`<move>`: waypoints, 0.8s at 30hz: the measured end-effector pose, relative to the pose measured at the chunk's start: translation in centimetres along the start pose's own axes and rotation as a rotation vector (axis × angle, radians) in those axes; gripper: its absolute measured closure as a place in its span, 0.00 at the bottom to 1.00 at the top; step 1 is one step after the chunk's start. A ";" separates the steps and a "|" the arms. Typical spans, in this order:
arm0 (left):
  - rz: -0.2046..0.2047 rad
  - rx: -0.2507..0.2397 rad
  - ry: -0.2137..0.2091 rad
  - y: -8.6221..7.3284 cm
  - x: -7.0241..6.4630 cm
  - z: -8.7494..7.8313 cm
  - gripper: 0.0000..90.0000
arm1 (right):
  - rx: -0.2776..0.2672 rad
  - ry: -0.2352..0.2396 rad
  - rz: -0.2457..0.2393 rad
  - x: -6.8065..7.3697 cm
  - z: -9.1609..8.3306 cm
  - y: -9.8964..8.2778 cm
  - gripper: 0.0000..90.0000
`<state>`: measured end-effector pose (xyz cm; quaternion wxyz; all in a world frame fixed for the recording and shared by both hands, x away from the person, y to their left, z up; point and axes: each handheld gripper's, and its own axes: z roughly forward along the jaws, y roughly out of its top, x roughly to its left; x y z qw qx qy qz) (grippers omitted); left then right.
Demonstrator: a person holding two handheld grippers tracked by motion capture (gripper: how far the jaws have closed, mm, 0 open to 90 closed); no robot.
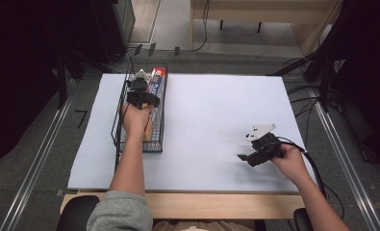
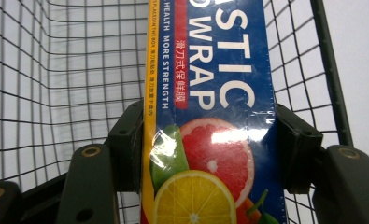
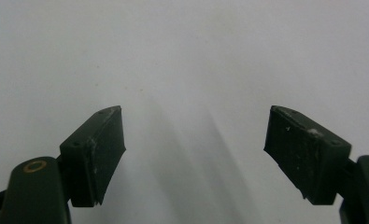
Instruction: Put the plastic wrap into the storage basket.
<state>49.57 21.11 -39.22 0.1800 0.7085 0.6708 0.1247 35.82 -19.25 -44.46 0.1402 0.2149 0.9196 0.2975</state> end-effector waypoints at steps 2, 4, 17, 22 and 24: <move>0.004 0.010 -0.004 -0.1 -0.1 0.3 0.42 | -0.002 -0.002 0.001 0.0 0.0 0.0 0.23; 0.002 0.023 -0.016 -0.2 0.0 0.5 0.42 | -0.003 0.000 0.002 0.0 0.0 0.1 0.23; 0.004 0.026 -0.082 -0.6 -0.1 0.2 0.40 | -0.004 -0.005 -0.006 0.1 -0.1 0.0 0.23; 0.051 0.012 -0.063 -0.5 -0.3 -1.2 0.37 | -0.011 -0.002 0.002 0.1 -0.2 0.0 0.23; 0.065 0.005 -0.067 -0.5 -0.3 -1.9 0.36 | -0.015 0.000 0.005 0.0 -0.3 0.0 0.23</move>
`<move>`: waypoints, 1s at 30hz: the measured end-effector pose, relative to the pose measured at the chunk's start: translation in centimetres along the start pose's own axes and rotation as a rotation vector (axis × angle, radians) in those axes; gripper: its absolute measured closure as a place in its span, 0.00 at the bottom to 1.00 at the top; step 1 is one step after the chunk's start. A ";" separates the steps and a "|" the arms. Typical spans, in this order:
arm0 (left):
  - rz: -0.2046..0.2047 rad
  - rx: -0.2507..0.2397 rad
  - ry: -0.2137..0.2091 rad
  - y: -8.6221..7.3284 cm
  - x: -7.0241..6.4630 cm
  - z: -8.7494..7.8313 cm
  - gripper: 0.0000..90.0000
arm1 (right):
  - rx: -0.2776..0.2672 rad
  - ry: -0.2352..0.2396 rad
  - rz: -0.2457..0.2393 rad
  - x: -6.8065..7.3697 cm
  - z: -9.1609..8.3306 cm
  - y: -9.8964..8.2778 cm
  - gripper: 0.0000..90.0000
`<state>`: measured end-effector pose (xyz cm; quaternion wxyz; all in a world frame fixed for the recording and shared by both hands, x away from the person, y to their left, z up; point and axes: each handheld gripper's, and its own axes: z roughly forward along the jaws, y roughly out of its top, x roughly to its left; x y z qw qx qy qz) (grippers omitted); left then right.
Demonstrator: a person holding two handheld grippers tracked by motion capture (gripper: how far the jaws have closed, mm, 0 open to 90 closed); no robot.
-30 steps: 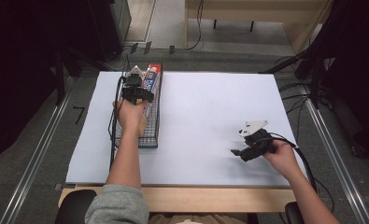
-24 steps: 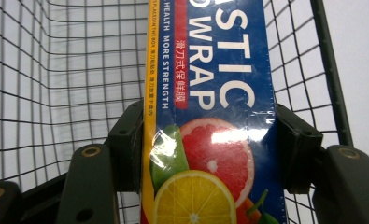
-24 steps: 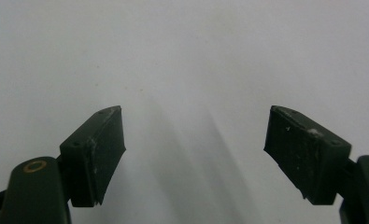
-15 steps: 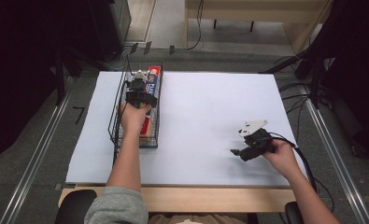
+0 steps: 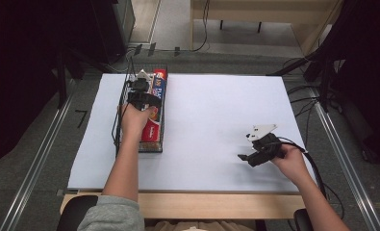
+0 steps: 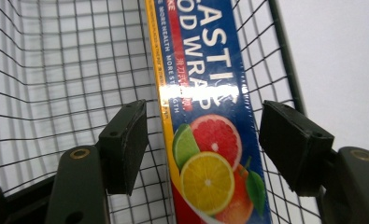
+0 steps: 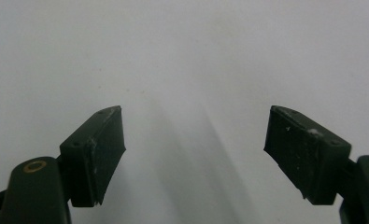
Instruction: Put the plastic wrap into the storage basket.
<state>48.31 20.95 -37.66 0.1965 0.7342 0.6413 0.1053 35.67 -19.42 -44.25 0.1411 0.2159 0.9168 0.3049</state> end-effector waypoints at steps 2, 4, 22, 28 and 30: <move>0.017 -0.009 -0.003 -0.1 0.0 -0.7 0.35 | -0.001 -0.001 0.005 0.0 0.0 0.0 0.23; 0.027 -0.017 -0.007 -0.2 0.0 -1.1 0.35 | 0.001 0.003 0.004 0.0 0.0 0.0 0.23; 0.274 -0.098 -0.222 -4.9 -2.1 -5.1 0.32 | -0.032 0.028 0.042 0.2 -0.5 0.0 0.23; 0.352 -0.131 -0.277 -6.8 -3.2 -5.7 0.31 | -0.036 0.039 0.050 0.3 -0.5 0.0 0.23; 0.379 -0.135 -0.292 -7.3 -3.6 -5.8 0.31 | -0.036 0.042 0.055 0.3 -0.5 0.0 0.23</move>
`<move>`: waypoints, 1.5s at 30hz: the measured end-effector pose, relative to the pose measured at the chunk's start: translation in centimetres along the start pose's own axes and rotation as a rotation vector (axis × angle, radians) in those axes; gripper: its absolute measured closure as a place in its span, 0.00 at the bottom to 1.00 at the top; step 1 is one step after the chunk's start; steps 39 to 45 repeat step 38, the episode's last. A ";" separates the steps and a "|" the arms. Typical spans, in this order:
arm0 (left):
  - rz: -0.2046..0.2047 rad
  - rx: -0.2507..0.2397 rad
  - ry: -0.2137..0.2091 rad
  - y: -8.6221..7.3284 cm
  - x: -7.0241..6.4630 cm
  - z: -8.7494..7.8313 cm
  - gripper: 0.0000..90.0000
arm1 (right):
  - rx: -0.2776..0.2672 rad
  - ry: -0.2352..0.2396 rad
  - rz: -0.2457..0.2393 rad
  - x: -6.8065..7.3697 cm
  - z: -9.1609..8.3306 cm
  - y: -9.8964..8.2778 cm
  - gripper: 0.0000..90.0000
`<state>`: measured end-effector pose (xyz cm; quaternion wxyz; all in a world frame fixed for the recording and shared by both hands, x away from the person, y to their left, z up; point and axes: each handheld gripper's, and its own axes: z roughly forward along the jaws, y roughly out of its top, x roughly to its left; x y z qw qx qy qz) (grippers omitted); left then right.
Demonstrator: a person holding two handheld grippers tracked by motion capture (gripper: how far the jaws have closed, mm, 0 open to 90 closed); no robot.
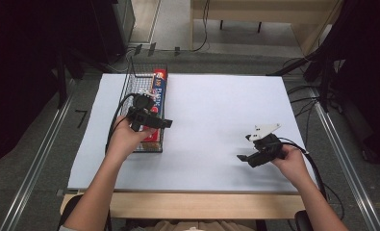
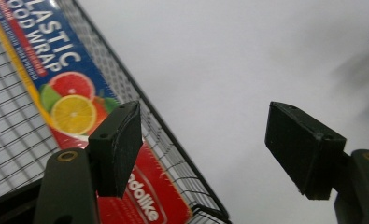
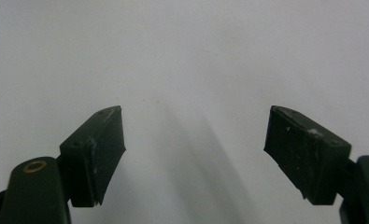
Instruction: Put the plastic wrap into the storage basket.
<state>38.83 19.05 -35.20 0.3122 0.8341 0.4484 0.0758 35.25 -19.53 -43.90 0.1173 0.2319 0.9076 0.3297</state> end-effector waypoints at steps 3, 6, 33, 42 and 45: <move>0.037 -0.009 -0.052 -0.5 -1.0 0.2 0.31 | 0.003 0.006 0.003 0.0 0.0 0.0 0.23; 0.075 -0.015 -0.058 -1.0 -2.0 0.6 0.31 | 0.006 0.009 0.004 0.1 0.1 0.0 0.23; 0.234 -0.040 -0.204 -3.6 -5.4 2.5 0.31 | 0.022 0.028 -0.013 0.2 0.4 0.0 0.23; 0.247 -0.004 -0.227 -3.9 -5.8 3.1 0.31 | 0.030 0.032 -0.013 0.2 0.5 0.0 0.23; 0.247 -0.004 -0.227 -3.9 -5.8 3.1 0.31 | 0.030 0.032 -0.013 0.2 0.5 0.0 0.23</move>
